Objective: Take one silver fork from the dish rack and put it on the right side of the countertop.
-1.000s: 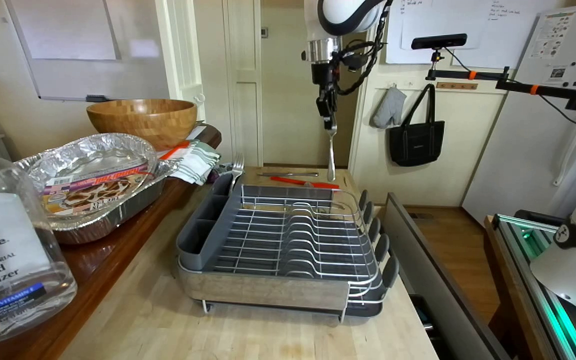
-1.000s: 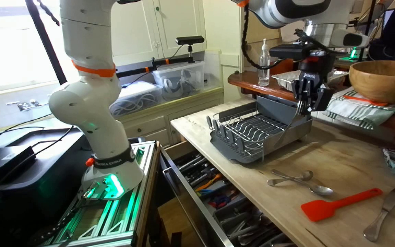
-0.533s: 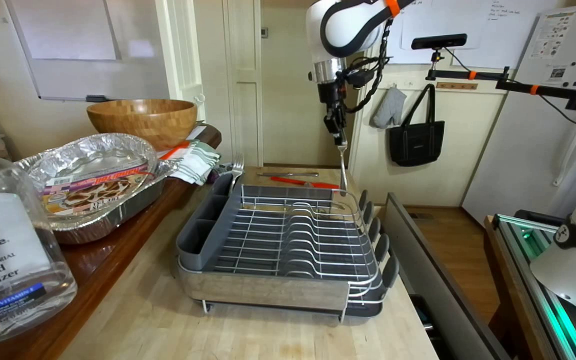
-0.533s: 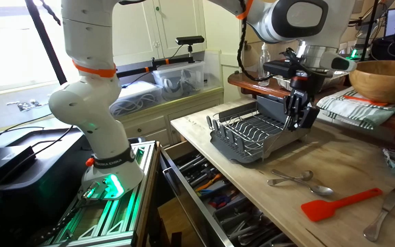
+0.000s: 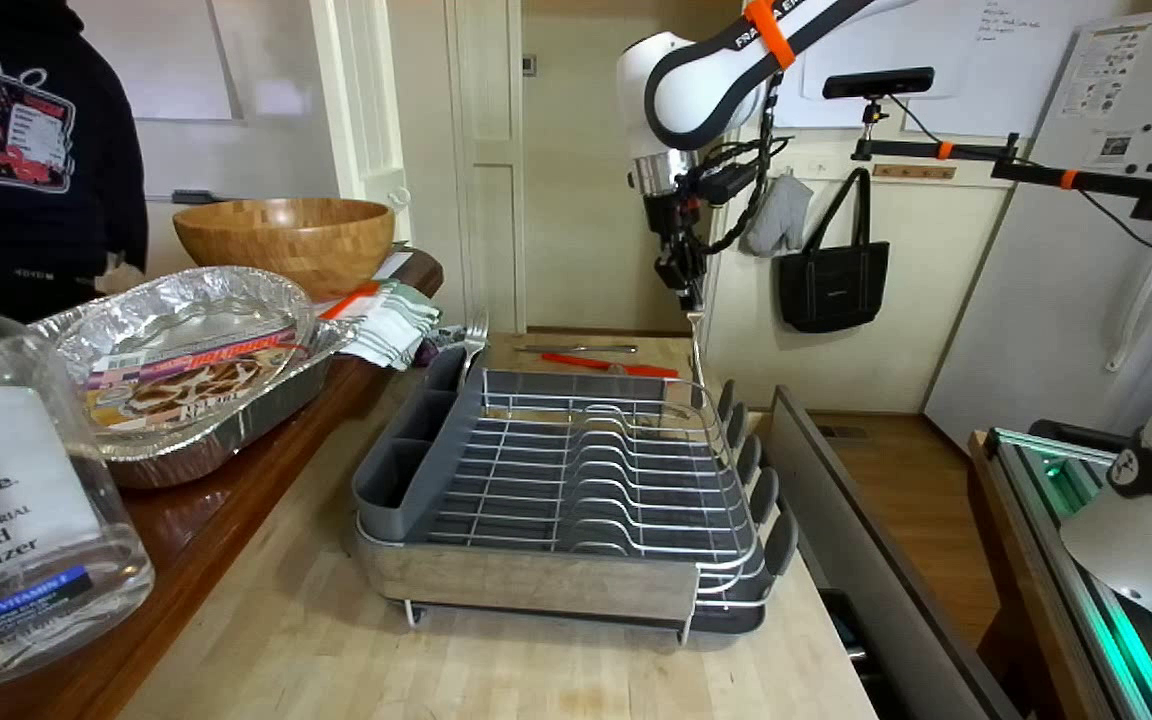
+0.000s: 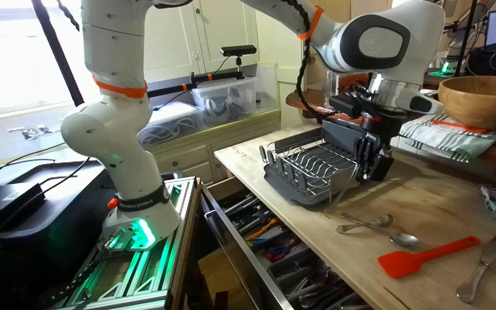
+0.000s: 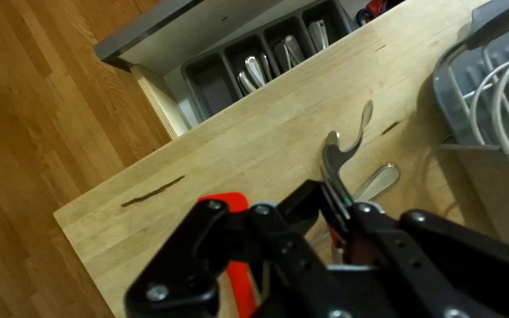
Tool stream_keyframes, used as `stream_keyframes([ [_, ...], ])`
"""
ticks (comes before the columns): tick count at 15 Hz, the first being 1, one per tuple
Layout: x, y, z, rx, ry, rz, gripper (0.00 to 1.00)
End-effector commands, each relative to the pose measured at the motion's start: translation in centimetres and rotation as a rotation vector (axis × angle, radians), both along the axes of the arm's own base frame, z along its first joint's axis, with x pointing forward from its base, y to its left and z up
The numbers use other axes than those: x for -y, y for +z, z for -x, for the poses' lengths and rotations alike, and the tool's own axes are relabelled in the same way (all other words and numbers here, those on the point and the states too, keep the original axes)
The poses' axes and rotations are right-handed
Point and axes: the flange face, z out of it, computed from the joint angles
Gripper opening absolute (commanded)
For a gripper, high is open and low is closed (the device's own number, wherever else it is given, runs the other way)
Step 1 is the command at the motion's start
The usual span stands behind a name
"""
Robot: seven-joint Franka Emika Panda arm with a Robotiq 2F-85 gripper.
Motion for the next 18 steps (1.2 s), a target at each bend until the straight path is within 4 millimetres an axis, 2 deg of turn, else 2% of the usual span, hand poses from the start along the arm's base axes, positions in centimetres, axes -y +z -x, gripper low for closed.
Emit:
stream_keyframes([
  [1,0.6,-1.0,0.0,0.025,-0.031,0.057,0.02],
  [9,0.5,-3.1,-0.9,0.123,-0.102,0.094,0.02],
  [18,0.6,-3.9,-1.5,0.190,-0.163,0.143,0.02],
])
